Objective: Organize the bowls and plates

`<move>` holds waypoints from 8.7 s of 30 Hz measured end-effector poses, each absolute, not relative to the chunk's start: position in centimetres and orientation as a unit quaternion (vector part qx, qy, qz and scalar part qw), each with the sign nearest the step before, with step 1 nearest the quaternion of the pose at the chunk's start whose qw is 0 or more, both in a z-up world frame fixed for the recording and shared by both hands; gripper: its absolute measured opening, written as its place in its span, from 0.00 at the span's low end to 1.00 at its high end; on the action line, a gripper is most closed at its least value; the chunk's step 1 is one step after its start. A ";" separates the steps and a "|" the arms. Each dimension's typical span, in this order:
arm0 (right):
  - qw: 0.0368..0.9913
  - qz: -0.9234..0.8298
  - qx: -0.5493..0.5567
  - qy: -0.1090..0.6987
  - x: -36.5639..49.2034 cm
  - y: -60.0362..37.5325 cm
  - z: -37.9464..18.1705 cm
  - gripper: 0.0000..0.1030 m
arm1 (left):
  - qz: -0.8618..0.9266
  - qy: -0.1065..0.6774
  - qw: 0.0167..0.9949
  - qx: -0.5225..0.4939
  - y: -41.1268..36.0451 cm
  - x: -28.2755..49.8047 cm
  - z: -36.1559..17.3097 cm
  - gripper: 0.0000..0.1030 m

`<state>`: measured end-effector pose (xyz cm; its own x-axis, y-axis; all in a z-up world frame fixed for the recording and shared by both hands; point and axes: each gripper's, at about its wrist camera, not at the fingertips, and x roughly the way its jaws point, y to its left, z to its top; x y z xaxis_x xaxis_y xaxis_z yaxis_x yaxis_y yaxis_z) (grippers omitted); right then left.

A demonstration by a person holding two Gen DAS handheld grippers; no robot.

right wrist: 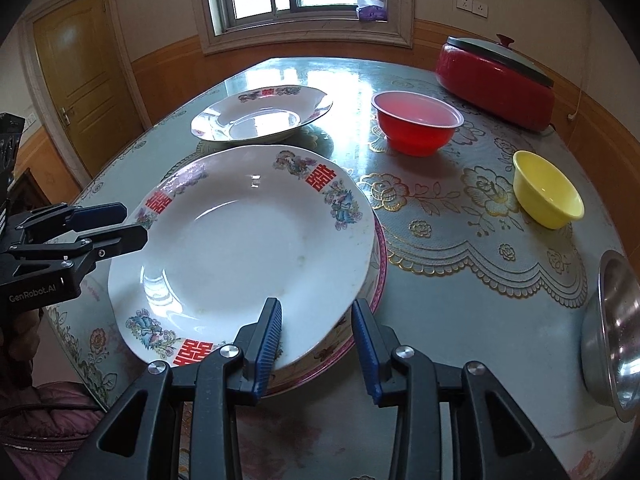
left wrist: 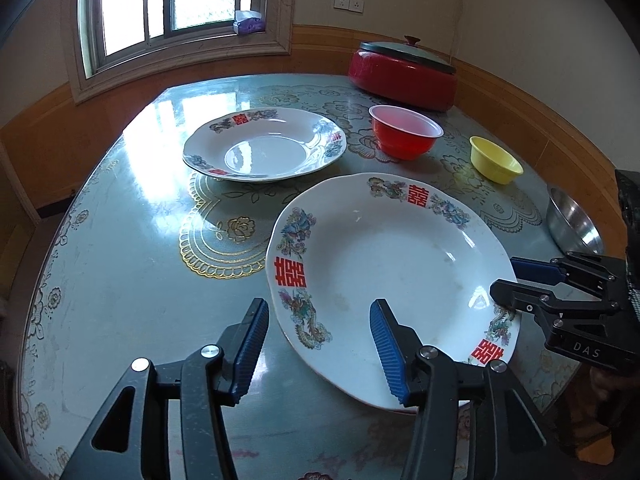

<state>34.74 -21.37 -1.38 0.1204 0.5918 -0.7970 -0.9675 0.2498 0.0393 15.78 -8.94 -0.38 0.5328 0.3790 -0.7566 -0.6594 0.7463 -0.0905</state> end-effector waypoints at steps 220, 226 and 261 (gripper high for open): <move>0.678 0.568 -0.058 0.463 35.0 -22.3 -1.8 0.31 | 0.173 0.363 0.872 -0.280 -8.6 14.3 -1.0 0.42; 0.684 0.566 -0.078 0.453 34.5 -22.6 -1.7 0.31 | 0.183 0.357 0.872 -0.280 -8.6 13.8 -0.7 0.42; 0.687 0.503 -0.007 0.525 38.6 -21.8 -4.3 0.41 | 0.182 0.337 0.892 -0.241 -6.6 16.4 0.0 0.78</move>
<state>38.63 -21.83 -4.29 -0.0569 0.6840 -0.7273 -0.6984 0.4933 0.5185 16.42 -6.59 -0.01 0.7069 0.1629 -0.6883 -0.4874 0.8174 -0.3071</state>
